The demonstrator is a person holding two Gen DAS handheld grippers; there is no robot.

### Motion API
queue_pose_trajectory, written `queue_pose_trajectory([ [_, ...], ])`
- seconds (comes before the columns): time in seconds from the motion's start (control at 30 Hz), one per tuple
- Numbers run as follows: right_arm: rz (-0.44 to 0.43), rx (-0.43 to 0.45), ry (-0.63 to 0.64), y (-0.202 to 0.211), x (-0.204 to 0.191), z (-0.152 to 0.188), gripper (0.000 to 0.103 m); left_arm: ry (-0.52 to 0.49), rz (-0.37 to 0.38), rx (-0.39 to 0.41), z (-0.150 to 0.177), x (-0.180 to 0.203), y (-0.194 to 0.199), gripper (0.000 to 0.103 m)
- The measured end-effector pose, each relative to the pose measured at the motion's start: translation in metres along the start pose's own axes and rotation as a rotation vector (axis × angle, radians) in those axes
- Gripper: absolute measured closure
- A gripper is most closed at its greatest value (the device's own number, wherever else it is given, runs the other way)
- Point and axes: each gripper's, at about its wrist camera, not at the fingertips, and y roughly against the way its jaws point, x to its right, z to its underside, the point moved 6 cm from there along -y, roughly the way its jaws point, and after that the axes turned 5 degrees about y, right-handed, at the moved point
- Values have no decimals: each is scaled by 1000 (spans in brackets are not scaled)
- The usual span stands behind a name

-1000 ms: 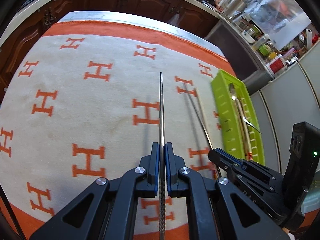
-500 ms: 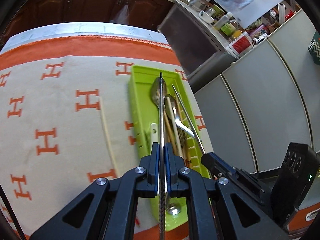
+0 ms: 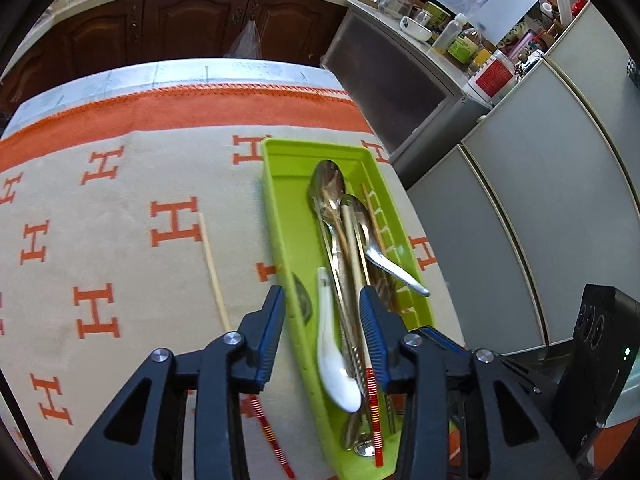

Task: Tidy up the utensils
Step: 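Carry both metal chopsticks into the green tray and release them, then grasp the last wooden chopstick with the right tool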

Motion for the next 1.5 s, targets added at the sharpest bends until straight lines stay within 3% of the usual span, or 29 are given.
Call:
queue_pose_trajectory([
  [0.23, -31, 8, 26, 4, -13, 3, 96, 5, -49, 15, 8, -32, 19, 62],
  [0.53, -113, 9, 141, 12, -65, 9, 96, 9, -142, 23, 32, -75, 44, 61],
  [0.6, -129, -3, 161, 10, -77, 12, 96, 27, -152, 26, 37, -86, 50, 58],
  [0.83, -143, -58, 215, -5, -109, 22, 96, 41, -208, 80, 47, -110, 70, 32],
  [1.23, -80, -149, 253, -36, -127, 34, 95, 56, -268, 123, 49, -132, 79, 13],
  [1.33, -67, -157, 248, -39, -127, 34, 83, 58, -276, 129, 50, -137, 81, 9],
  [1.5, -38, -170, 235, -45, -126, 32, 73, 65, -286, 131, 51, -145, 81, 3],
])
